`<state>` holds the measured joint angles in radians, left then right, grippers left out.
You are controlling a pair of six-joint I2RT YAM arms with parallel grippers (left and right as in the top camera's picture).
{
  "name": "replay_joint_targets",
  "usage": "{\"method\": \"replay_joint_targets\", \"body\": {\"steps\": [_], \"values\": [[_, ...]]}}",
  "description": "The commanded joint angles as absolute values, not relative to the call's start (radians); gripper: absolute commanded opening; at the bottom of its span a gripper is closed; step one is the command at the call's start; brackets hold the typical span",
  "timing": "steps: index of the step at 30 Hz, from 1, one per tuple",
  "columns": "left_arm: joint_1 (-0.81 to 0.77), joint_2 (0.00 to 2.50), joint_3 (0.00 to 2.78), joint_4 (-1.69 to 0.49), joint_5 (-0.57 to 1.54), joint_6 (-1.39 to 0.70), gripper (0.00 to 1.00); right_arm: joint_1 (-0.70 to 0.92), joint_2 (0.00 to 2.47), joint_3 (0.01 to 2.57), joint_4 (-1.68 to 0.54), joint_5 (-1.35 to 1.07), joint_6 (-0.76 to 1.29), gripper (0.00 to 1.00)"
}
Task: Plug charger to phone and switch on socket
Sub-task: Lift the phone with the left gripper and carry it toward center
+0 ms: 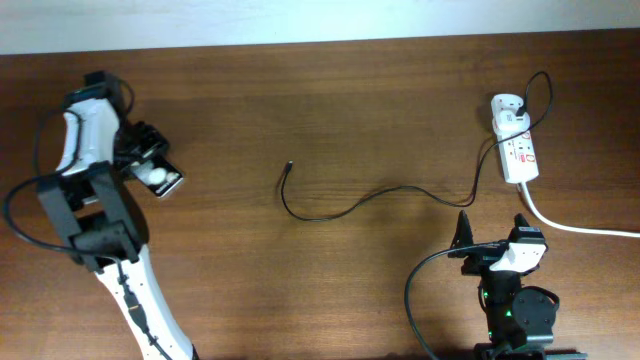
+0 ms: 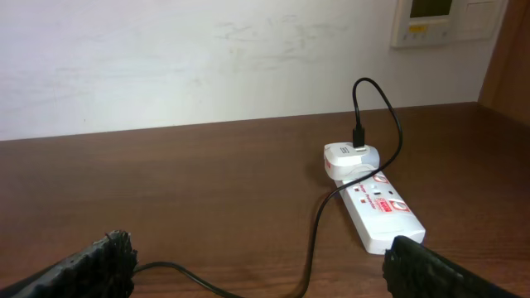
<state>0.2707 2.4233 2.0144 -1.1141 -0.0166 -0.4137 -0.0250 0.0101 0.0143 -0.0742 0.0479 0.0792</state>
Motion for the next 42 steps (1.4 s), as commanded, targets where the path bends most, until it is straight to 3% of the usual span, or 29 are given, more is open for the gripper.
{"method": "replay_joint_targets", "body": {"steps": [1,10,15,26,36,42], "values": [[0.17,2.493,1.997,-1.118,0.011,-0.323,0.73,-0.018,0.003,0.006,-0.078,0.046,0.082,0.99],[-0.125,2.493,1.997,-1.145,0.011,-0.244,0.73,-0.018,0.003,0.006,-0.078,0.046,0.082,0.99],[-0.209,2.493,1.997,-1.16,0.011,-0.245,0.74,-0.018,0.003,0.006,-0.078,0.046,0.082,0.99],[-0.221,2.492,2.004,-1.167,0.023,-0.348,0.69,-0.018,0.003,0.006,-0.078,0.046,0.082,0.99],[-0.22,2.492,2.308,-1.388,0.033,-0.342,0.67,-0.018,0.003,0.006,-0.078,0.046,0.082,0.99],[-0.22,2.492,2.335,-1.424,0.056,-0.335,0.67,-0.018,0.003,0.006,-0.078,0.046,0.082,0.99]]}}
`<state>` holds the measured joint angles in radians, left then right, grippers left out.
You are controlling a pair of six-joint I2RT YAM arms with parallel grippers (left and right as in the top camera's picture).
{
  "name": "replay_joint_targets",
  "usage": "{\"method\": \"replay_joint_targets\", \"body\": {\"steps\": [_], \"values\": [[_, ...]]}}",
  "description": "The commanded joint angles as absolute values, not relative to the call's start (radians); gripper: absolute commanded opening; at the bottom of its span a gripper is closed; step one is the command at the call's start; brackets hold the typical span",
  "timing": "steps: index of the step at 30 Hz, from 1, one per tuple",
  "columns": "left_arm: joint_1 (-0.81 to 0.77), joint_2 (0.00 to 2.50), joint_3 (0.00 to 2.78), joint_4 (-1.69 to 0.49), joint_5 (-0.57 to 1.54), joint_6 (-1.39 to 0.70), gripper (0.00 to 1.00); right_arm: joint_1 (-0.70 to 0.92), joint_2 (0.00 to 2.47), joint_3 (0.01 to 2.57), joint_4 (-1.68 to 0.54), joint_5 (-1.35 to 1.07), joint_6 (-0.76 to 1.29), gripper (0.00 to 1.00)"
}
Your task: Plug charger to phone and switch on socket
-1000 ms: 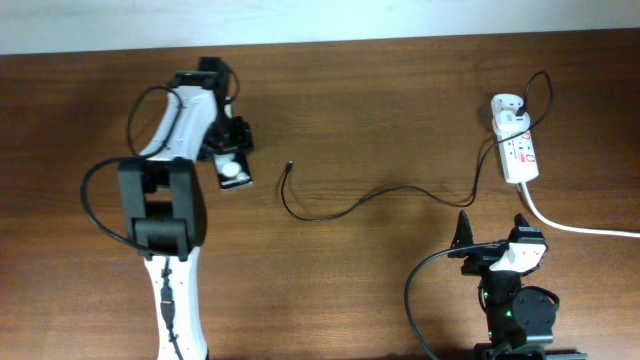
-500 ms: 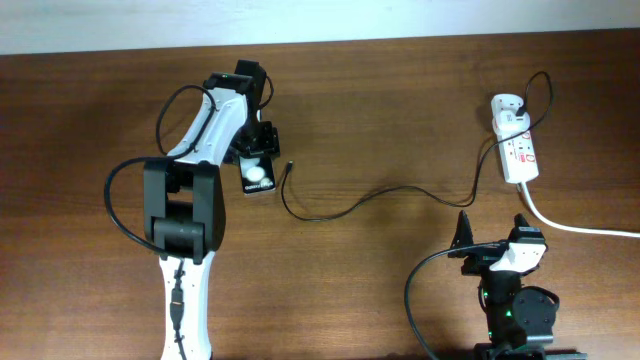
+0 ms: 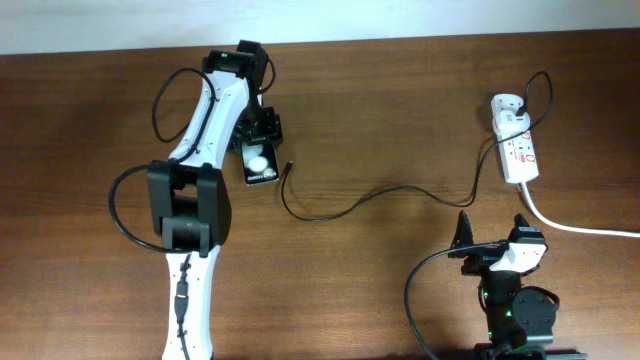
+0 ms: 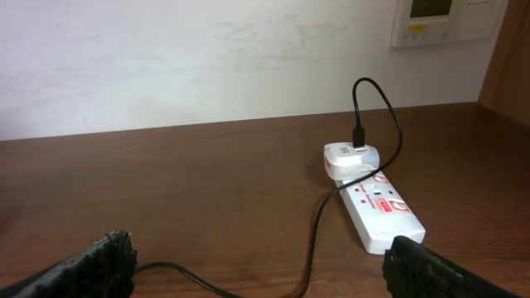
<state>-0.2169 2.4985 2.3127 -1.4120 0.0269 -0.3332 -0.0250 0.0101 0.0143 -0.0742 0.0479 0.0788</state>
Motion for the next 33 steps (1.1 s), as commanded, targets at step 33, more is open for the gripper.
{"method": "replay_joint_targets", "body": {"steps": [33], "values": [[-0.278,2.273,2.686,-1.689,0.225,-0.142,0.63,-0.018,0.003,0.006,-0.078,0.046,0.082,0.99]]}}
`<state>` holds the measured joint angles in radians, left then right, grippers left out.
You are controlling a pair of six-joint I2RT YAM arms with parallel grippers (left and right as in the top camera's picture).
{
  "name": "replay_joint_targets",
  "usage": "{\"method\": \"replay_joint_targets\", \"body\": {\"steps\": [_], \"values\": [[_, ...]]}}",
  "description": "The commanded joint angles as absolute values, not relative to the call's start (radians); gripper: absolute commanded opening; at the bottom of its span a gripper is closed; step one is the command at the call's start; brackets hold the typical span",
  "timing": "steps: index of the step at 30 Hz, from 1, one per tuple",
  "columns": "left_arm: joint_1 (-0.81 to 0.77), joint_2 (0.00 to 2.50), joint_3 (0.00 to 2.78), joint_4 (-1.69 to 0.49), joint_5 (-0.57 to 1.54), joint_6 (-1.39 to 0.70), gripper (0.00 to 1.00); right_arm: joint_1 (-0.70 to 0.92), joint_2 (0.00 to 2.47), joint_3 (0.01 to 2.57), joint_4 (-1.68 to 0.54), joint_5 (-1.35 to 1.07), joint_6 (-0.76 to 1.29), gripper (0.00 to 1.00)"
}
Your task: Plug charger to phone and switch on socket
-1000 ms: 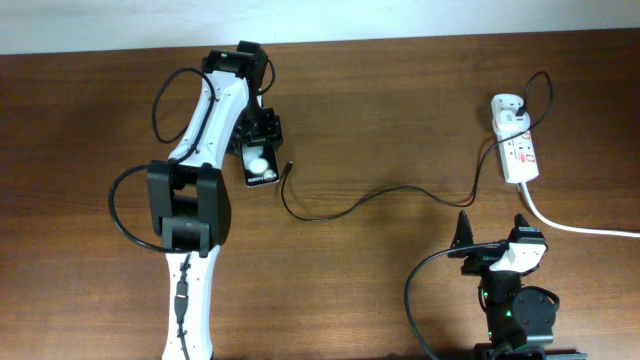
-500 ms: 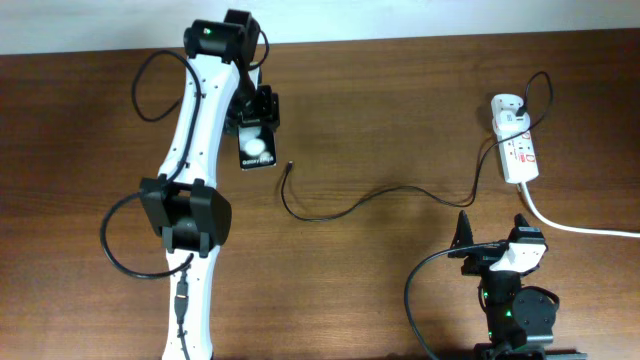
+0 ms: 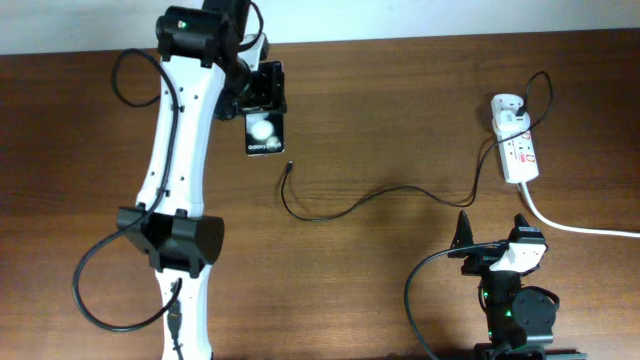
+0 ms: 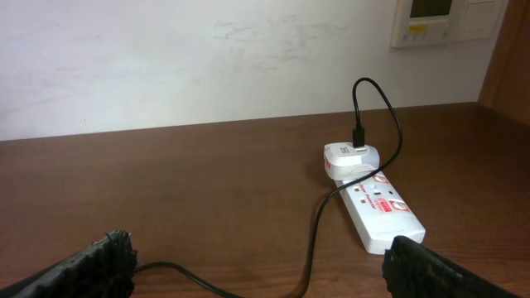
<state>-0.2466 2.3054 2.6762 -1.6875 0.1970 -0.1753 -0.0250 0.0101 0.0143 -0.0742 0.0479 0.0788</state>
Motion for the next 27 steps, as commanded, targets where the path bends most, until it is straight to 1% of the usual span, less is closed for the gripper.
{"method": "replay_joint_targets", "body": {"steps": [1,10,18,24,26,27], "values": [[-0.287,2.273,2.681,-1.689,0.225,-0.139,0.64,-0.018,0.003,0.006,-0.078,0.046,0.082,0.99],[-0.331,2.273,2.648,-1.689,0.225,-0.139,0.63,-0.018,0.003,0.006,-0.078,0.046,0.082,0.99],[-0.34,2.273,2.531,-1.689,0.226,-0.117,0.61,-0.018,0.003,0.006,-0.078,0.046,0.082,0.99],[-0.34,2.273,2.457,-1.689,0.255,-0.117,0.63,-0.018,0.003,0.006,-0.078,0.046,0.082,0.98],[-0.34,2.273,2.426,-1.689,0.302,-0.114,0.56,-0.018,0.003,0.006,-0.078,0.046,0.082,0.99],[-0.34,2.273,2.418,-1.689,0.305,-0.114,0.56,-0.018,0.003,0.006,-0.078,0.046,0.082,0.99]]}}
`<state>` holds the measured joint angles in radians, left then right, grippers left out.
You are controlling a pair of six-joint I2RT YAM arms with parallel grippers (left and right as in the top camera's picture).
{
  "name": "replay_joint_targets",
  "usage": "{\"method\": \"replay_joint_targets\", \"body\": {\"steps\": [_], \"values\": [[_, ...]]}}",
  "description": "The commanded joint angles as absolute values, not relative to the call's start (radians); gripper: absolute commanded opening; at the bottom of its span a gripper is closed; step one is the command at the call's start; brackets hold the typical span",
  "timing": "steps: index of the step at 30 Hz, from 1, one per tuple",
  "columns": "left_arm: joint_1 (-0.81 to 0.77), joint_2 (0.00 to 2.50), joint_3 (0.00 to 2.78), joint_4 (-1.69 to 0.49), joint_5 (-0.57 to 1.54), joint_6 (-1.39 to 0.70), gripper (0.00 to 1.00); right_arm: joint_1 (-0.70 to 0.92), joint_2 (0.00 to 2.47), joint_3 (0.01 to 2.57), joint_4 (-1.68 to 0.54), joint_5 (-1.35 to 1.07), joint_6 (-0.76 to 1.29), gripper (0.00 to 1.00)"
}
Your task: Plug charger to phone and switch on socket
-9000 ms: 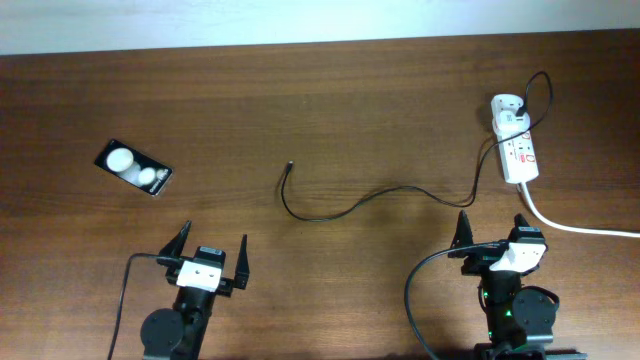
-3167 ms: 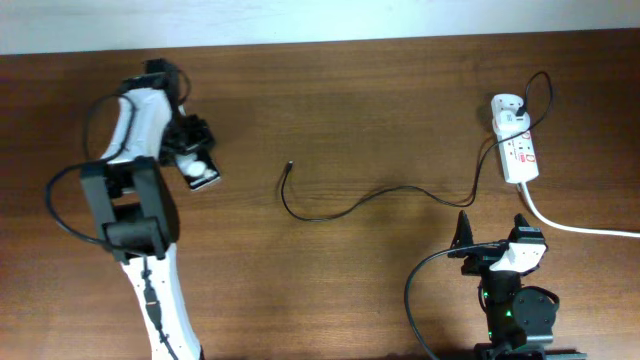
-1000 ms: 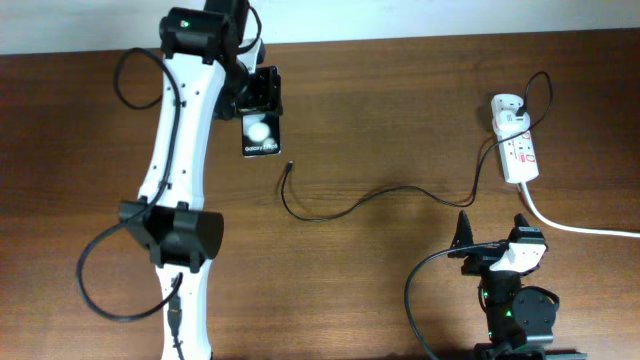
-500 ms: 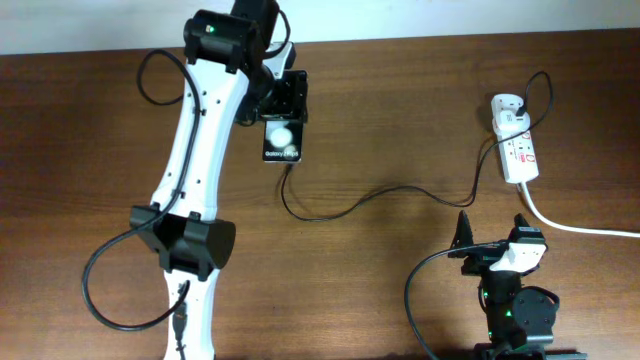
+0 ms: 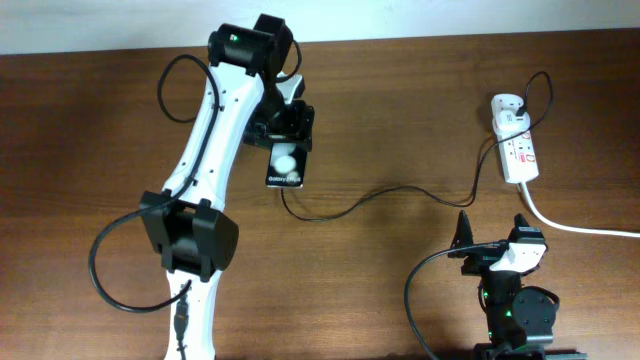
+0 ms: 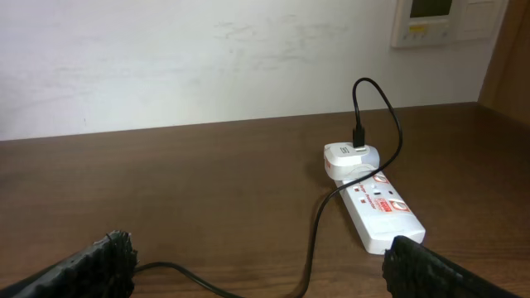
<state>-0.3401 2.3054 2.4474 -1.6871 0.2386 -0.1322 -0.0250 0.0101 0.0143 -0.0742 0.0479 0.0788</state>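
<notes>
In the overhead view my left gripper (image 5: 287, 135) is shut on the top end of a black phone (image 5: 285, 168) with a white round patch on it. The phone hangs left of the table's middle. Its lower edge is over the free end of the black charger cable (image 5: 345, 208), so the plug is hidden. The cable runs right to a white charger (image 5: 507, 105) plugged into the white socket strip (image 5: 520, 155). My right gripper (image 5: 492, 232) stands open at the front right, well short of the strip (image 6: 381, 217); nothing is between its fingers (image 6: 87, 266).
The strip's white mains lead (image 5: 580, 228) runs off the right edge. The cable (image 6: 313, 240) crosses the table in front of the right gripper. A pale wall with a control panel (image 6: 431, 21) stands behind the table's back edge.
My left gripper has moved the phone right and toward the front, from the back of the table to just over the cable's free end. The right arm has not moved.
First my left gripper held the phone at the far left of the table. Then the phone was just left of the cable's plug, then further back. Now it covers the plug end. The right gripper stayed open and still throughout.
</notes>
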Motion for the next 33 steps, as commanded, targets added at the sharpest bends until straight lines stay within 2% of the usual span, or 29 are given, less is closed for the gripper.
{"method": "replay_joint_targets", "body": {"steps": [1,9,13,16,18,19,20,22,24,27,29,33], "values": [[-0.34,2.273,2.409,-1.689,0.304,-0.114,0.55,-0.018,0.003,0.006,-0.078,0.046,0.082,0.99],[-0.347,2.273,2.32,-1.689,0.304,-0.073,0.52,-0.018,0.003,0.006,-0.078,0.046,0.082,0.99],[-0.379,2.273,2.278,-1.689,0.3,-0.05,0.56,-0.018,0.003,0.006,-0.078,0.046,0.082,0.99],[-0.395,2.273,2.278,-1.689,0.3,-0.051,0.55,-0.018,0.003,0.006,-0.078,0.046,0.082,0.99],[-0.395,2.273,2.278,-1.689,0.3,-0.051,0.5,-0.018,0.003,0.006,-0.078,0.046,0.082,0.99],[-0.394,2.273,2.278,-1.689,0.3,-0.051,0.32,-0.018,0.003,0.006,-0.078,0.046,0.082,0.99],[-0.394,2.273,2.278,-1.689,0.299,-0.051,0.19,-0.018,0.003,0.006,-0.078,0.046,0.082,0.99],[-0.394,2.273,2.278,-1.689,0.281,-0.051,0.18,-0.018,0.003,0.006,-0.078,0.046,0.082,0.99],[-0.394,2.273,2.278,-1.689,0.281,-0.051,0.11,-0.018,0.003,0.006,-0.078,0.046,0.082,0.99],[-0.395,2.273,2.278,-1.689,0.306,-0.052,0.13,-0.018,0.003,0.006,-0.078,0.046,0.082,0.99],[-0.395,2.273,2.278,-1.689,0.359,-0.052,0.0,-0.018,0.003,0.006,-0.078,0.046,0.082,0.99],[-0.395,2.273,2.278,-1.689,0.449,-0.102,0.0,-0.018,0.003,0.006,-0.078,0.046,0.082,0.99]]}}
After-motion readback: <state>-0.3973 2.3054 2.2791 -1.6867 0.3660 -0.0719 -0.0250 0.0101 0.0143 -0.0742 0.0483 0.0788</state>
